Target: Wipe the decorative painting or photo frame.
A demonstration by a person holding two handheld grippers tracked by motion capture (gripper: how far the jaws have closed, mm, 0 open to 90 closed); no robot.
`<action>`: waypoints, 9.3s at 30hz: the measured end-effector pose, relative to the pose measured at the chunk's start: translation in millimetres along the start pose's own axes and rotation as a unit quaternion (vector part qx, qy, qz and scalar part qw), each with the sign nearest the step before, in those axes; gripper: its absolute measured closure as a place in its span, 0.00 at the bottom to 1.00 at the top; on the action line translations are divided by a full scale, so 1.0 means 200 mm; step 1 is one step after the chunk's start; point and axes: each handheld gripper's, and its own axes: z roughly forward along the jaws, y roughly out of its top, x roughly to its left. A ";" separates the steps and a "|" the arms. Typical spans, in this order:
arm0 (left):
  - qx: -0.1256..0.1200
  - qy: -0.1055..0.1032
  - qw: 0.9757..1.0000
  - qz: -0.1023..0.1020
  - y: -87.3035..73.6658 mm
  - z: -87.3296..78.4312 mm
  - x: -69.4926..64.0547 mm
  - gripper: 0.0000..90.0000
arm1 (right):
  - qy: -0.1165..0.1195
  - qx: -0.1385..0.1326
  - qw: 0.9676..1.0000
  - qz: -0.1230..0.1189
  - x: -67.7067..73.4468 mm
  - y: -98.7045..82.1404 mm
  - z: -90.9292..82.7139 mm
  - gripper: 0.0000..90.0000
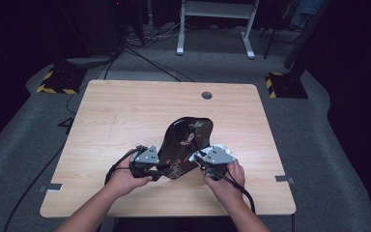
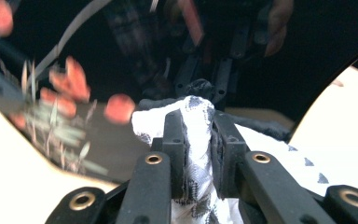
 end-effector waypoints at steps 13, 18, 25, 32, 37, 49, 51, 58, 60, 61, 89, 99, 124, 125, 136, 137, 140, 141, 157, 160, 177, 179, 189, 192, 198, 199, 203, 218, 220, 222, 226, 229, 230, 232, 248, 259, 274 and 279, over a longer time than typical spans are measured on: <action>0.001 0.001 1.000 0.001 0.00 0.00 0.00 0.80 | -0.002 -0.004 1.000 0.016 -0.02 -0.02 0.00 0.88; 0.001 0.000 1.000 0.000 0.00 0.00 0.00 0.80 | -0.002 0.013 1.000 0.015 -0.02 -0.05 0.01 0.88; 0.001 0.001 1.000 0.001 0.00 0.00 0.00 0.80 | -0.016 -0.027 0.999 0.013 -0.08 0.11 -0.06 0.88; 0.002 0.001 1.000 0.003 0.00 0.00 0.00 0.80 | -0.006 -0.009 1.000 0.019 -0.05 0.00 -0.01 0.88; 0.003 0.000 1.000 0.003 0.00 0.00 0.00 0.80 | 0.000 0.020 1.000 0.019 -0.02 -0.07 0.02 0.88; 0.002 0.000 1.000 0.003 0.00 0.00 0.00 0.80 | -0.016 -0.032 0.999 0.026 -0.09 0.08 -0.06 0.88; 0.003 0.000 1.000 0.002 0.00 0.00 0.00 0.80 | -0.012 -0.015 0.999 0.028 -0.08 0.02 -0.03 0.88; 0.004 0.001 1.000 0.004 0.01 0.00 0.00 0.80 | -0.009 0.005 1.000 0.029 -0.06 -0.03 0.00 0.88; 0.004 0.000 1.000 0.003 0.01 0.00 0.00 0.80 | -0.014 -0.007 0.999 0.029 -0.09 0.02 -0.03 0.88; 0.003 0.000 1.000 0.003 0.01 0.00 0.00 0.80 | -0.018 -0.015 0.999 0.028 -0.10 0.05 -0.04 0.88; 0.004 -0.003 1.000 0.002 0.01 0.01 0.00 0.79 | -0.022 -0.015 0.999 0.038 -0.13 0.03 -0.03 0.87; 0.003 -0.003 1.000 0.001 0.01 0.01 0.00 0.79 | -0.028 -0.011 0.999 0.031 -0.15 0.08 -0.05 0.88; 0.007 0.000 1.000 0.003 0.01 0.01 -0.01 0.78 | 0.024 -0.027 0.999 0.017 0.04 0.02 0.00 0.88; 0.007 -0.001 1.000 0.002 0.01 0.01 -0.01 0.78 | 0.029 -0.023 0.999 0.018 0.05 0.01 0.01 0.88; 0.007 0.000 1.000 0.001 0.01 0.01 -0.01 0.79 | 0.033 -0.034 0.999 0.014 0.08 0.05 -0.01 0.88; 0.007 0.000 1.000 0.001 0.01 0.01 -0.01 0.79 | 0.032 -0.037 0.999 0.011 0.09 0.07 -0.01 0.88; 0.006 0.000 1.000 0.001 0.01 0.01 -0.01 0.79 | 0.036 -0.037 0.999 0.011 0.10 0.04 0.00 0.88; 0.006 -0.001 1.000 0.000 0.01 0.01 -0.01 0.79 | 0.039 -0.032 0.999 0.011 0.11 0.02 0.01 0.88; 0.006 -0.001 1.000 -0.001 0.01 0.01 -0.01 0.79 | 0.031 -0.024 0.999 0.018 0.08 -0.02 0.02 0.88; 0.006 0.000 1.000 0.000 0.01 0.01 -0.01 0.79 | 0.035 -0.006 0.999 0.028 0.11 -0.11 0.06 0.88; 0.007 -0.002 1.000 -0.002 0.01 0.02 -0.01 0.79 | 0.020 -0.009 1.000 0.019 0.03 -0.03 0.02 0.88; 0.007 -0.003 1.000 -0.002 0.01 0.02 -0.01 0.79 | 0.022 0.005 1.000 0.022 0.05 -0.08 0.04 0.88; 0.006 -0.006 1.000 -0.004 0.01 0.02 -0.01 0.78 | 0.013 -0.006 1.000 0.021 0.01 0.00 0.00 0.88; 0.005 -0.007 1.000 -0.004 0.01 0.02 -0.01 0.78 | 0.013 -0.013 1.000 0.026 -0.01 0.01 -0.01 0.88; 0.007 -0.006 1.000 -0.004 0.01 0.02 -0.01 0.78 | 0.019 0.020 0.999 0.034 0.02 -0.11 0.05 0.88; 0.007 -0.006 1.000 -0.004 0.01 0.02 -0.01 0.78 | 0.020 0.024 0.999 0.032 0.02 -0.12 0.06 0.88; 0.006 -0.005 1.000 -0.004 0.01 0.02 -0.01 0.78 | 0.014 0.027 0.999 0.029 0.00 -0.10 0.05 0.88; 0.007 -0.006 1.000 -0.004 0.01 0.02 -0.01 0.78 | 0.012 0.028 0.999 0.039 -0.02 -0.13 0.06 0.87; 0.008 -0.006 1.000 -0.004 0.01 0.02 -0.01 0.78 | 0.006 0.026 0.999 0.034 -0.04 -0.10 0.05 0.87; 0.007 -0.005 1.000 -0.004 0.01 0.02 -0.01 0.78 | -0.003 0.008 0.999 0.036 -0.08 -0.04 0.02 0.87; 0.007 -0.006 1.000 -0.004 0.01 0.02 -0.01 0.78 | -0.007 -0.003 0.999 0.045 -0.11 -0.02 0.00 0.87; 0.007 -0.006 1.000 -0.004 0.01 0.02 -0.01 0.78 | -0.004 0.006 0.999 0.047 -0.08 -0.07 0.03 0.87; 0.007 -0.006 1.000 -0.004 0.01 0.02 -0.01 0.77 | -0.001 0.012 0.999 0.047 -0.07 -0.10 0.05 0.87; 0.008 -0.004 1.000 -0.003 0.01 0.02 -0.01 0.77 | 0.001 0.024 0.999 0.048 -0.06 -0.15 0.07 0.87; 0.008 -0.005 1.000 -0.003 0.01 0.02 -0.01 0.77 | -0.010 0.015 0.997 0.069 -0.12 -0.15 0.06 0.87; 0.008 -0.004 1.000 0.001 0.01 0.03 -0.01 0.77 | -0.030 -0.032 0.997 0.064 -0.20 0.00 -0.03 0.87; 0.013 -0.004 1.000 -0.005 0.01 0.02 -0.01 0.77 | -0.011 0.025 0.998 0.063 -0.10 -0.20 0.08 0.88; 0.014 -0.003 1.000 -0.009 0.02 0.03 -0.02 0.77 | 0.010 0.037 0.998 0.052 -0.01 -0.22 0.11 0.88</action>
